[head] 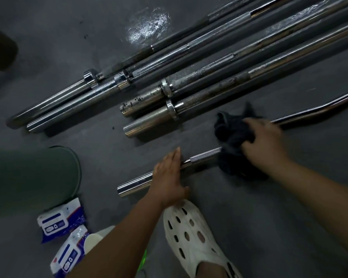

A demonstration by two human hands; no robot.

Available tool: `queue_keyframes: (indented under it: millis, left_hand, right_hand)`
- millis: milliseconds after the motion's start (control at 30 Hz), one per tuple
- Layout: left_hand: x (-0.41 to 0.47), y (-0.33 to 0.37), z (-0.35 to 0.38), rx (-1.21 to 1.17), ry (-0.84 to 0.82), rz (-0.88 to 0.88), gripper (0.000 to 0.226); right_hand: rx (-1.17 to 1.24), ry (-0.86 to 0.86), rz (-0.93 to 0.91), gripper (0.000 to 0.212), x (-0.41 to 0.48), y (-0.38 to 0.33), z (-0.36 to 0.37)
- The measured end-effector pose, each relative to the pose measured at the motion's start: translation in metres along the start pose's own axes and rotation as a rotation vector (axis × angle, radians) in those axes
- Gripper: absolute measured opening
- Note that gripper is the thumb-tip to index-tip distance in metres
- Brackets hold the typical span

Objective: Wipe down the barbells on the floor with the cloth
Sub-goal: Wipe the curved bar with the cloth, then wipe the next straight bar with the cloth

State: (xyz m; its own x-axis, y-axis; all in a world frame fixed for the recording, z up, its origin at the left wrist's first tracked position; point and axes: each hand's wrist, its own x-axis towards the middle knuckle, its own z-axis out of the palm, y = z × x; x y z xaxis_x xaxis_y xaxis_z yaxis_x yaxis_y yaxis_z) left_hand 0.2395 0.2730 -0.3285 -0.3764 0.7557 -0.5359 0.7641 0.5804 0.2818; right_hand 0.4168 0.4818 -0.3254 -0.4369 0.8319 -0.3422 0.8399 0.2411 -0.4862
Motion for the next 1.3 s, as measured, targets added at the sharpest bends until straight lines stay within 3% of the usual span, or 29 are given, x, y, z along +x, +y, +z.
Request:
queue_keyframes:
  millis: [67,167,200,267,333,400,567,633,700,767,833,1033,1300]
  left_hand:
    - [0.001,-0.001,0.000,-0.008,-0.001,-0.004,0.121]
    - [-0.002,-0.002,-0.002,-0.051,0.017,0.053,0.107]
    - [-0.004,-0.003,-0.002,-0.069,0.024,0.064,0.106]
    - [-0.004,-0.004,-0.001,-0.075,0.021,0.060,0.114]
    - [-0.003,-0.003,0.000,-0.042,0.024,0.051,0.120]
    - [-0.003,-0.002,0.000,-0.026,0.026,0.036,0.120]
    - [-0.002,0.001,0.002,0.020,0.047,0.026,0.118]
    - [-0.005,0.006,0.002,0.031,0.057,0.001,0.117]
    - [-0.010,0.013,0.003,0.057,0.065,-0.026,0.117]
    - [-0.016,0.022,0.004,0.089,0.067,-0.050,0.117]
    - [-0.022,0.032,0.003,0.081,0.085,-0.076,0.116]
    - [-0.036,0.067,-0.062,0.007,0.189,-0.122,0.111]
    - [-0.069,0.175,-0.181,0.099,0.414,-0.011,0.108]
  right_hand:
    - [-0.017,-0.162,-0.207,0.066,-0.034,-0.040,0.030]
    - [-0.200,-0.410,-0.511,0.037,-0.071,-0.089,0.060]
    - [-0.213,-0.434,-0.569,0.030,-0.066,-0.092,0.057]
    - [-0.210,-0.297,-0.651,0.028,-0.042,-0.075,0.042]
    - [-0.219,-0.033,-0.529,0.030,-0.013,-0.035,0.020]
    - [-0.209,0.072,-0.279,0.043,-0.012,0.001,0.007]
    - [-0.132,-0.242,-0.088,0.108,-0.078,-0.020,0.052]
    - [-0.067,-0.173,-0.037,0.100,-0.075,-0.033,0.058]
    - [-0.025,-0.072,-0.095,0.068,-0.059,-0.033,0.051]
    - [0.084,-0.076,-0.192,0.040,-0.046,-0.034,0.040]
    - [0.195,-0.120,-0.268,0.027,-0.036,-0.040,0.028]
    - [0.214,-0.064,-0.438,0.029,-0.009,-0.042,-0.040]
    - [0.183,0.149,-0.626,0.036,-0.009,-0.019,-0.194]
